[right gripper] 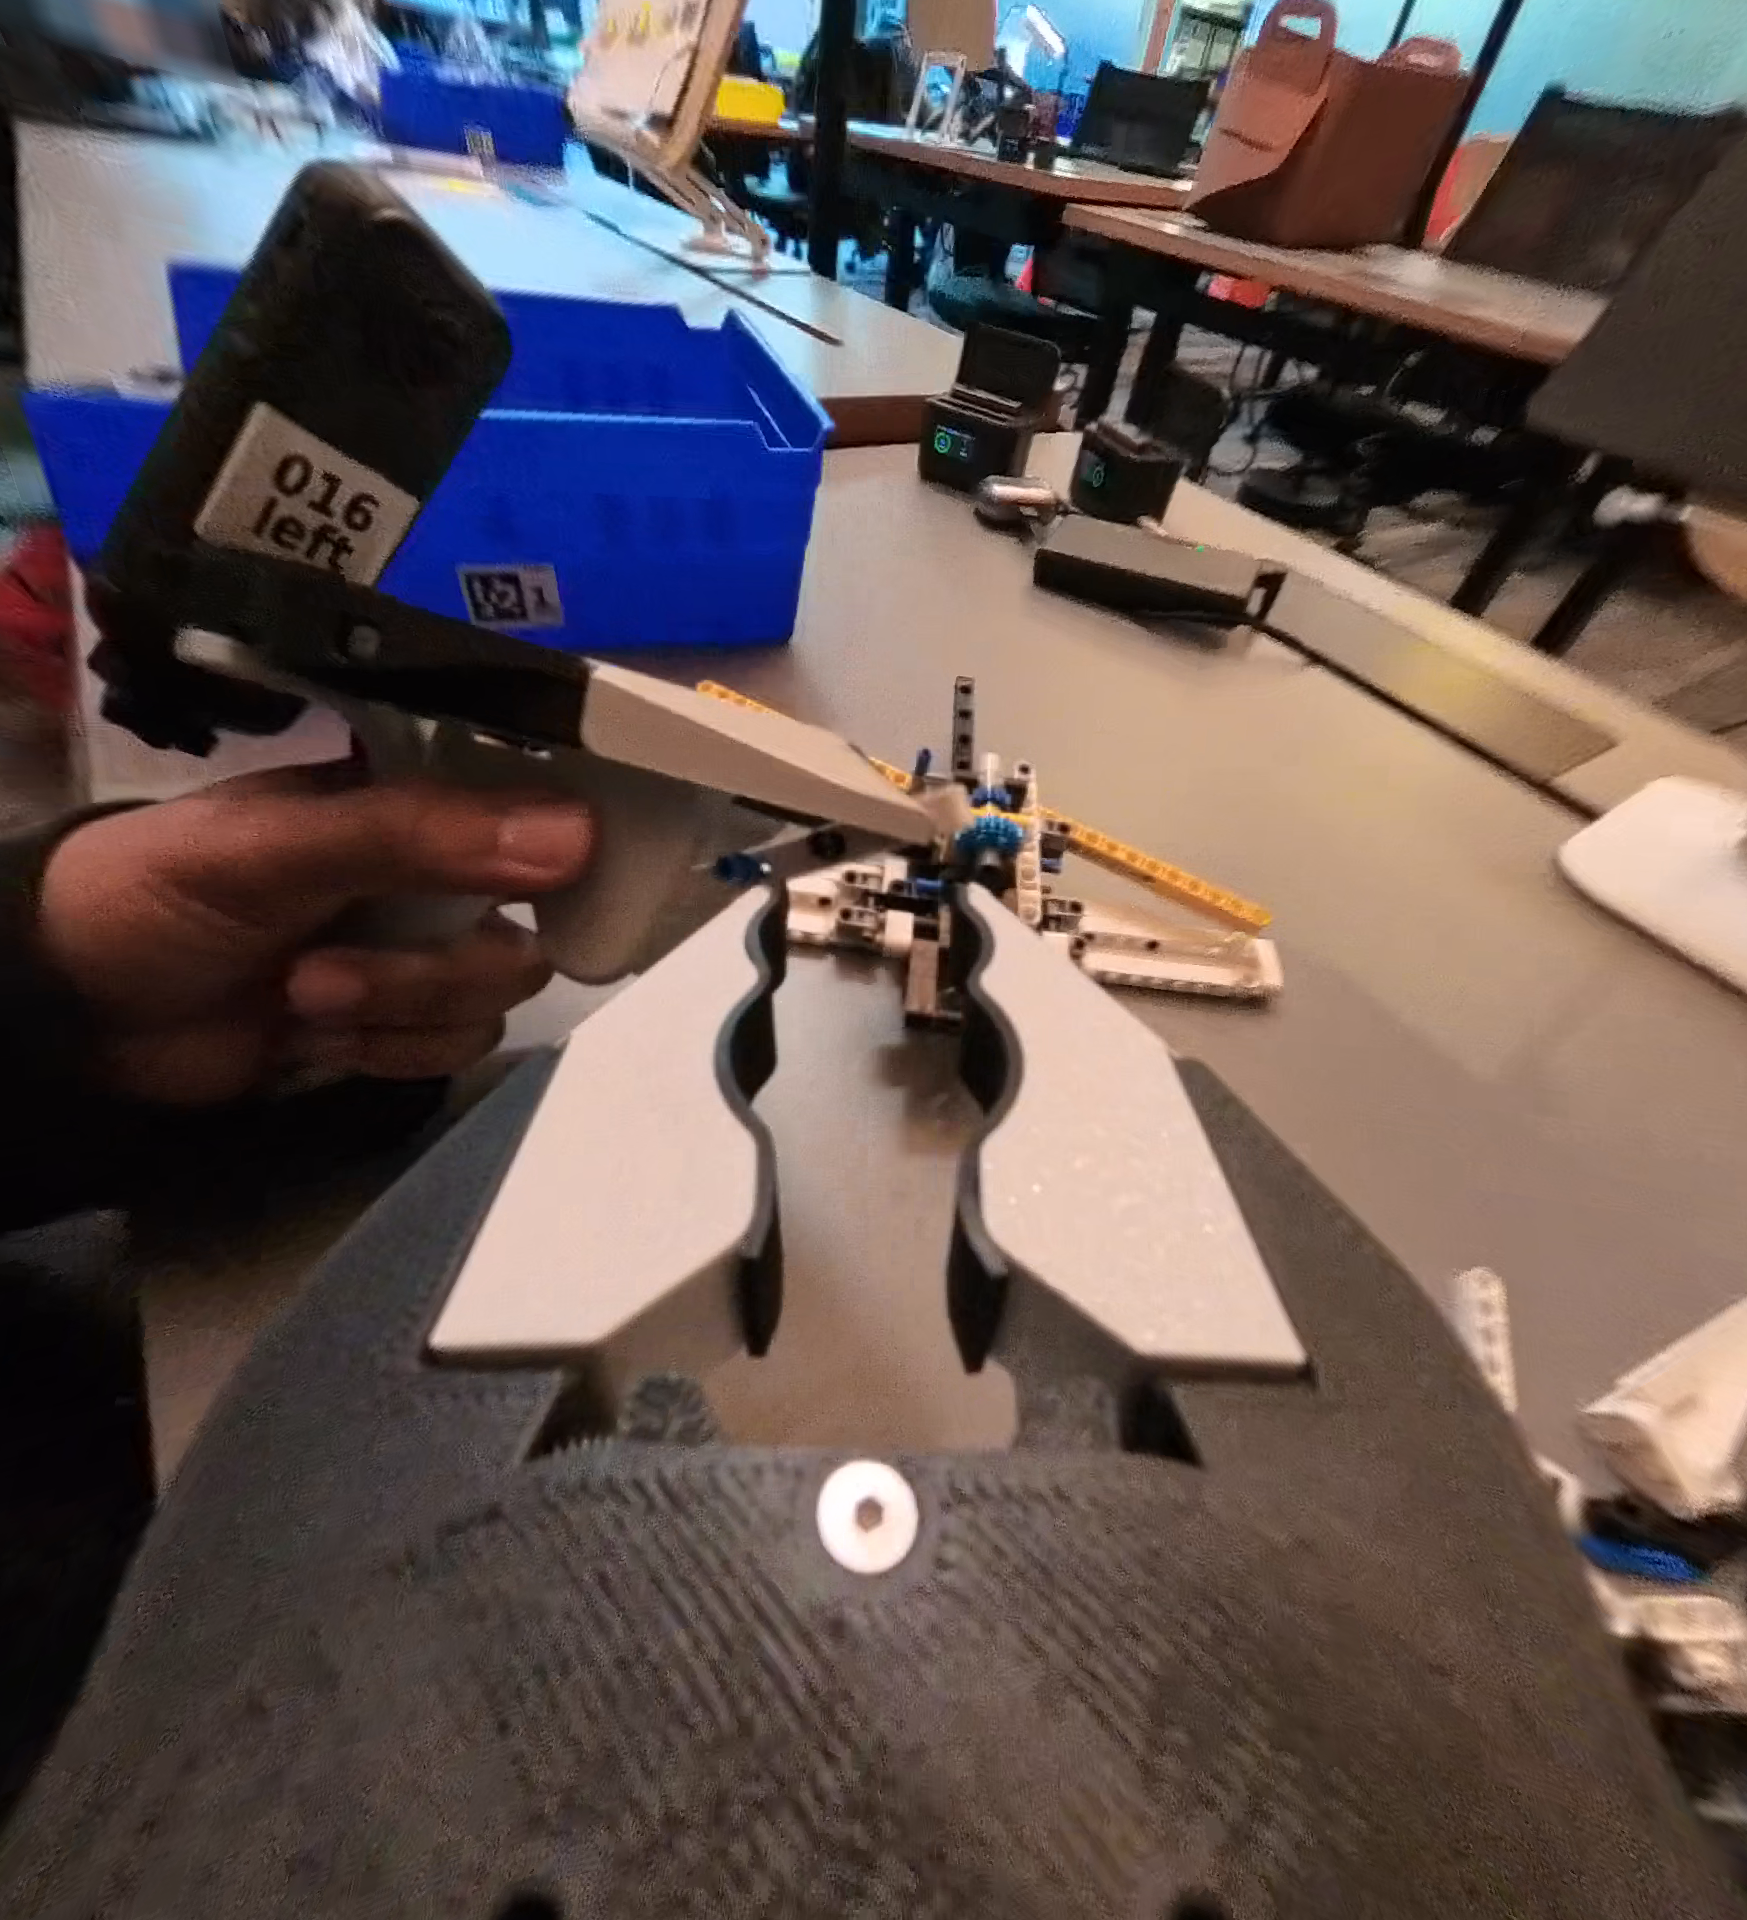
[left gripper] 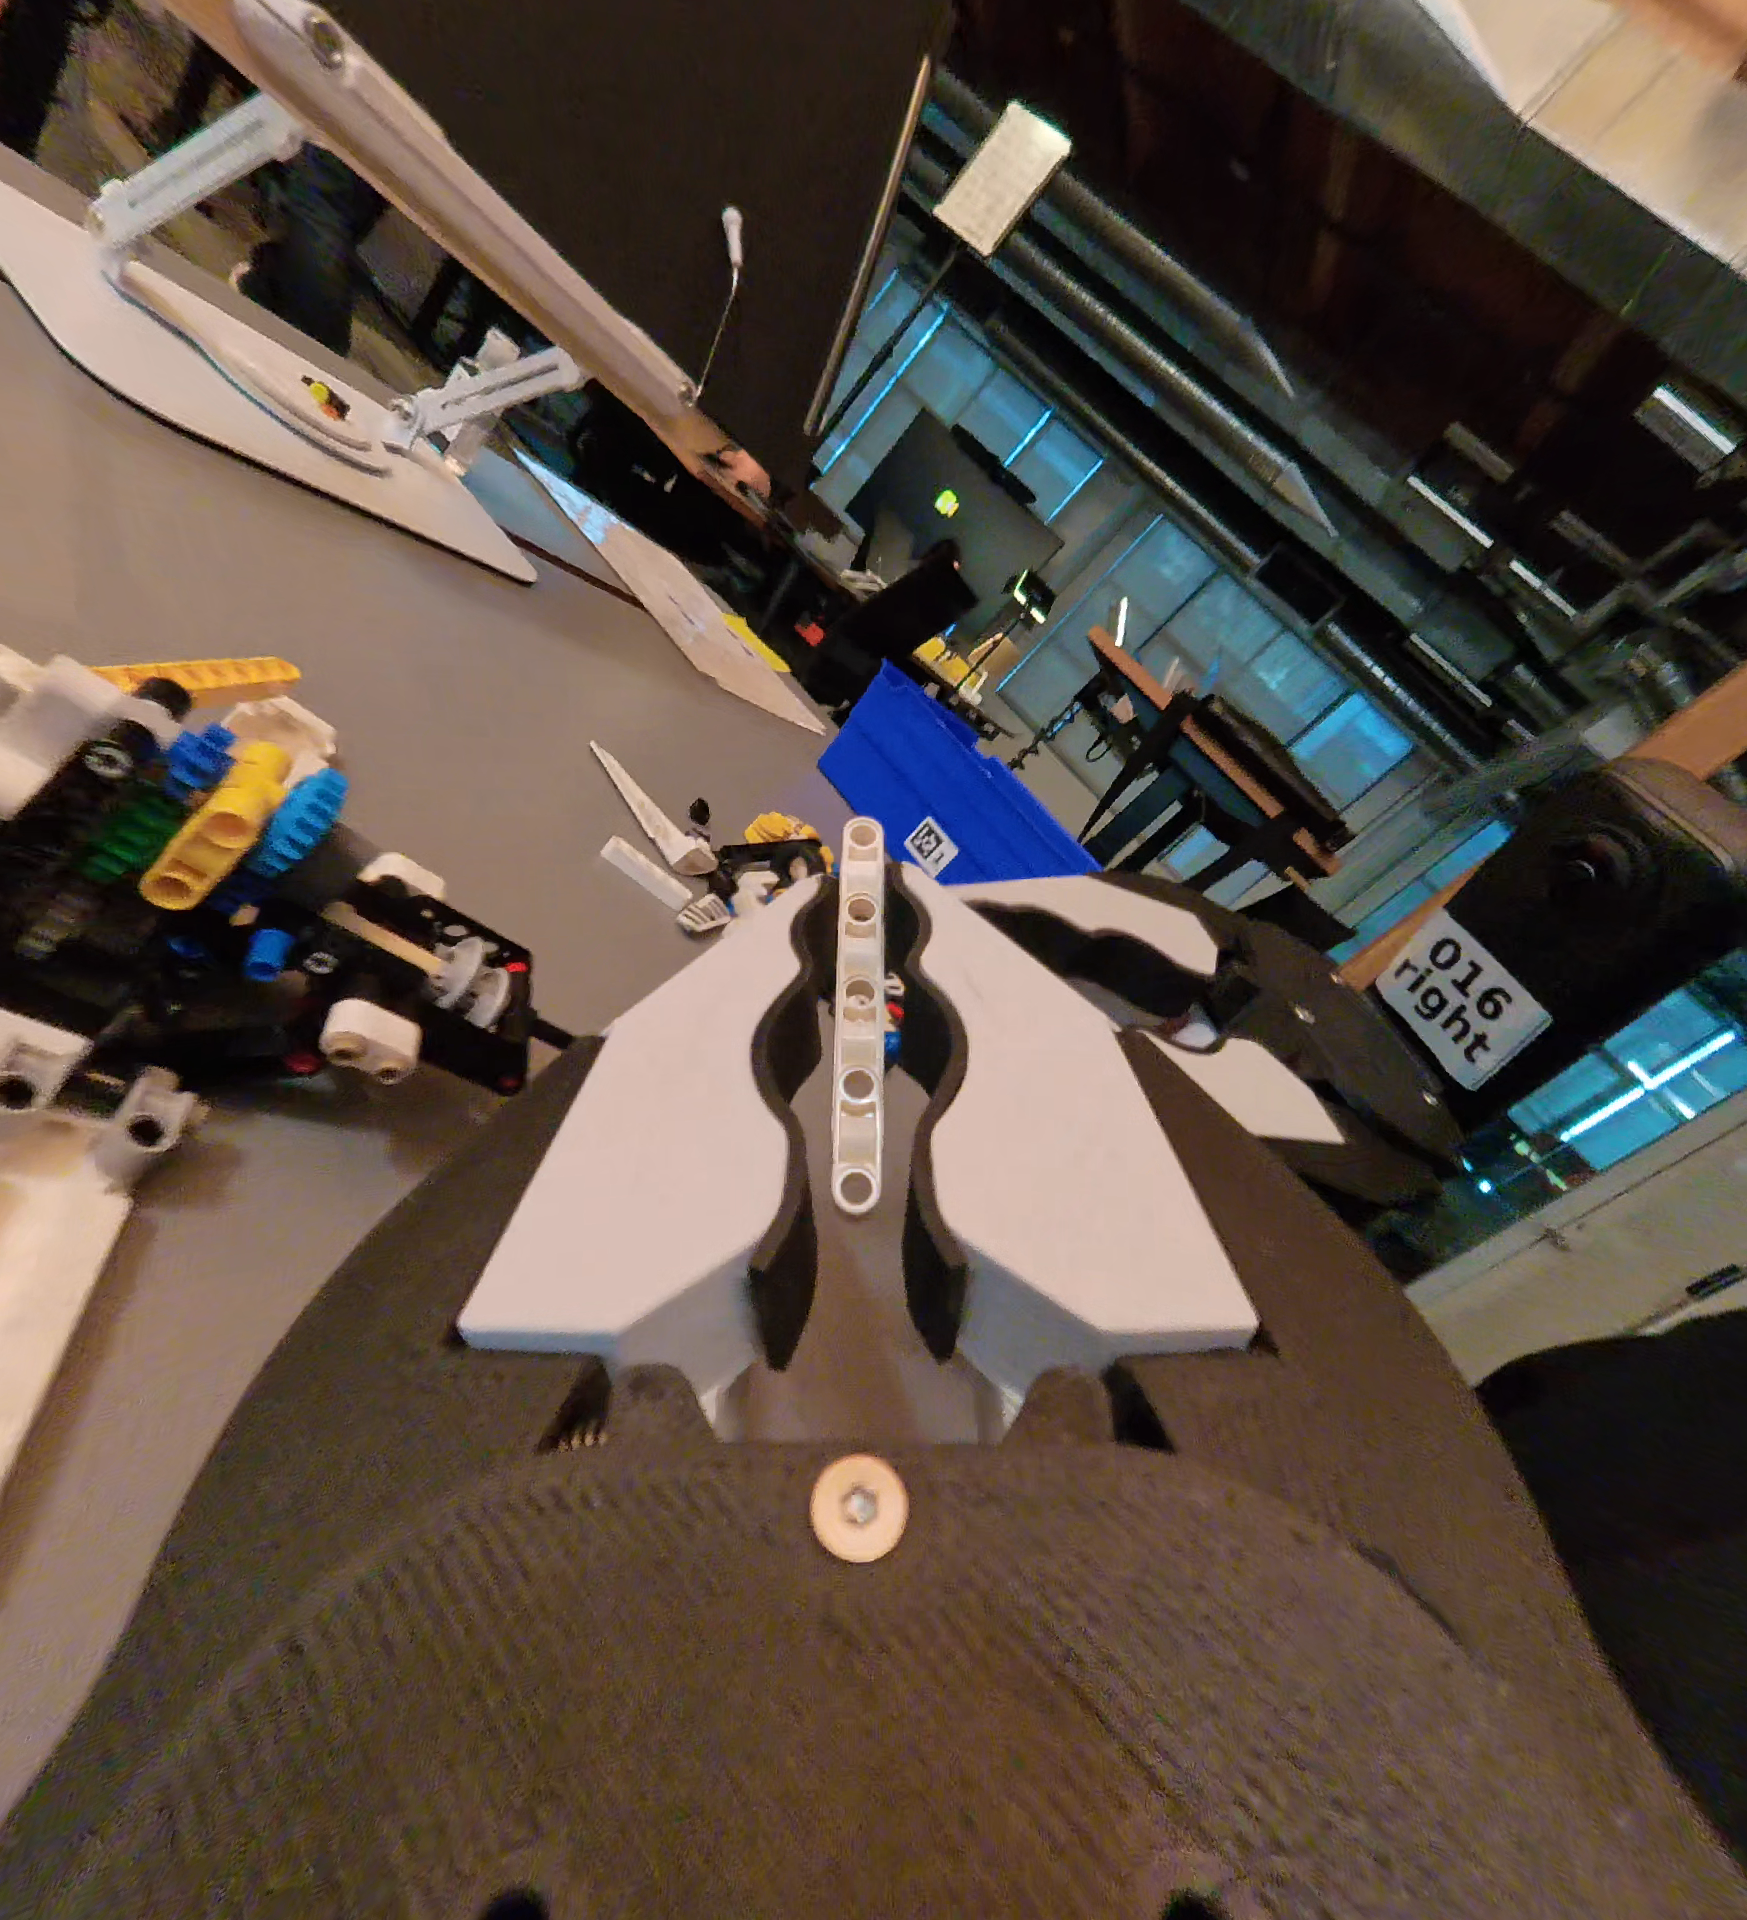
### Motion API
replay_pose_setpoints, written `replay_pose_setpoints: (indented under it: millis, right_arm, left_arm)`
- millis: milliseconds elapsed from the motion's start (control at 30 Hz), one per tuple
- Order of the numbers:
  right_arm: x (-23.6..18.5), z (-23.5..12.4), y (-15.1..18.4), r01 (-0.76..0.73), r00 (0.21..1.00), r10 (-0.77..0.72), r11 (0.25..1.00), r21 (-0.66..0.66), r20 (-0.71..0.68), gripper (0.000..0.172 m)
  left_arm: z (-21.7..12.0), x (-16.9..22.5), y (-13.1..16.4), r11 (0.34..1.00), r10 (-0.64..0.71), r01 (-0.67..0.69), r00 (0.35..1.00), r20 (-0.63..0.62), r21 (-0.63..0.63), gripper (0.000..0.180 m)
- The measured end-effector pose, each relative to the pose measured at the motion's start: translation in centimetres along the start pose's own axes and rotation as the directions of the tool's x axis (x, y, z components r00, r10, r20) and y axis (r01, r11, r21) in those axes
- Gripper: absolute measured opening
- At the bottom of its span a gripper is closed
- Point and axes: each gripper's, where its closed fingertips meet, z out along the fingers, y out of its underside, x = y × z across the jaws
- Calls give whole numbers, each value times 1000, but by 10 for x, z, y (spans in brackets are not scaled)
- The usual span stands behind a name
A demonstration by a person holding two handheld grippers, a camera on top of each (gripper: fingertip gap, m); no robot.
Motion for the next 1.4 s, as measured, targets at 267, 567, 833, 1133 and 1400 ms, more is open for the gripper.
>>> replay_pose_setpoints:
  millis: [267,567,833,1133,1400]
  right_arm:
    - [-12,-25,-8,-83,996,79,993,81,46,23]
    - [-1,-32,3,-61,997,66,995,82,-51,12]
    - [15,-46,-4,-124,991,133,971,207,-29,2]
    - [19,-68,-10,-112,992,83,919,379,92,2]
    - [15,-65,-13,-190,974,119,892,409,191,8]
  left_arm:
    - [11,9,2,999,33,-33,999,27,8,6]
    - [29,19,13,999,43,-43,999,8,11,7]
    - [17,33,-1,980,-168,188,955,-247,60,41]
    - [21,58,25,869,-495,440,745,-447,-227,6]
    - [20,54,25,894,-449,389,777,-441,-223,4]
